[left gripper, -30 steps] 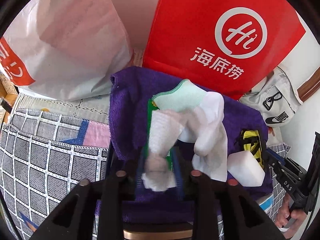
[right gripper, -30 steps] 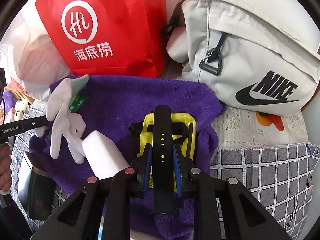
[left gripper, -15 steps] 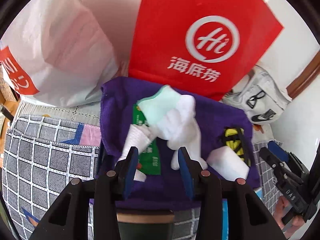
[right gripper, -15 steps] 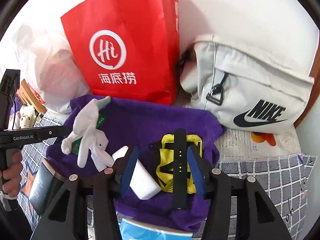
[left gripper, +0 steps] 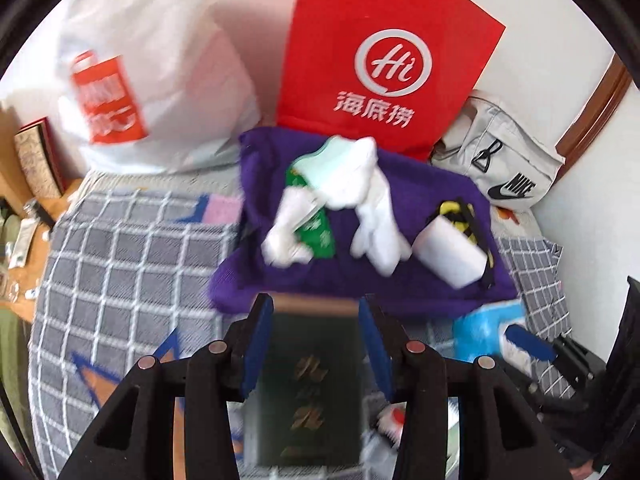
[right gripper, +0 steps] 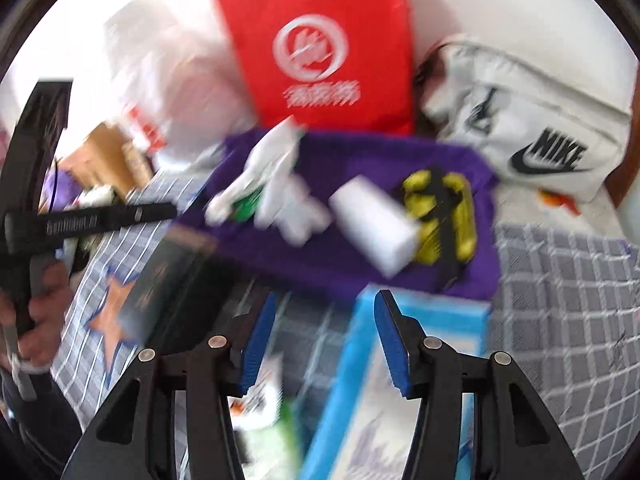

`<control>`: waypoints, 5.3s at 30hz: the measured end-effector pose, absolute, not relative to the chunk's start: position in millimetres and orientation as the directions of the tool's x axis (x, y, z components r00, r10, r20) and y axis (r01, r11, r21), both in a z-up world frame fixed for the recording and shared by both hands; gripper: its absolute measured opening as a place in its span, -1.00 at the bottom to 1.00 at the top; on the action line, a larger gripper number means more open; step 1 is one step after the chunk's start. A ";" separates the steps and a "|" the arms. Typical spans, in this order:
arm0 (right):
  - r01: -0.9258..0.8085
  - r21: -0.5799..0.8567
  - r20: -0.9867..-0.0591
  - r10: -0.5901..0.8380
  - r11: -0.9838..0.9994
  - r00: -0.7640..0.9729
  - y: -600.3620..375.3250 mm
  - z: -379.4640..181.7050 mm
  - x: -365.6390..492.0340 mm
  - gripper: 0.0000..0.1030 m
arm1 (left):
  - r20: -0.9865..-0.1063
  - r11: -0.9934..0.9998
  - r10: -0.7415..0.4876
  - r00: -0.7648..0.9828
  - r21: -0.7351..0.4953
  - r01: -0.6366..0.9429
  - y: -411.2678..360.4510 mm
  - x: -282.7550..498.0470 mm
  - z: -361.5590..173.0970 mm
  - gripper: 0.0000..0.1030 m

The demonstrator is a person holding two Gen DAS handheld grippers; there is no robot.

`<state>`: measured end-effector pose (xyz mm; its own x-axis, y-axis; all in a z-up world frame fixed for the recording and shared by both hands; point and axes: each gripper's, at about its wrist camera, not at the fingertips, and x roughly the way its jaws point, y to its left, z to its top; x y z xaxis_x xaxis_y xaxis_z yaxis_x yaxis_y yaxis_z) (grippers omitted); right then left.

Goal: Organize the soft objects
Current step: 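Withdraw both tools and grasp the white tomato-print snack packet with the right tool, then grasp the second black strap piece with the left tool while the right tool holds the packet, then lift and carry the strap and snack packet toward the purple towel with both tools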

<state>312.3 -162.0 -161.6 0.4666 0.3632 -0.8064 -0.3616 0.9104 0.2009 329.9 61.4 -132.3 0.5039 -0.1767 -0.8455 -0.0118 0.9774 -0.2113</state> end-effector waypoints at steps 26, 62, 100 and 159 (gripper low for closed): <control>-0.490 -0.033 -0.878 0.209 0.871 0.431 -87.3 -217.2 260.7 0.17 | -0.802 0.983 -0.173 0.571 -0.175 0.052 81.8 230.4 -147.5 -0.04; -0.280 0.151 -0.772 0.290 0.948 0.566 -237.9 -197.4 136.8 0.04 | -0.836 0.927 -0.353 0.419 -0.373 0.036 -14.3 209.1 -193.3 -0.04; -0.222 0.127 -0.814 0.230 0.967 0.533 -241.1 -231.5 144.8 0.15 | -0.876 0.962 -0.254 0.410 -0.271 0.019 28.6 180.7 -199.4 -0.72; -0.248 0.178 -0.726 0.297 0.952 0.620 -233.8 -141.9 165.8 -0.22 | -0.818 0.978 -0.165 0.551 -0.209 -0.017 62.3 189.3 -137.4 -0.61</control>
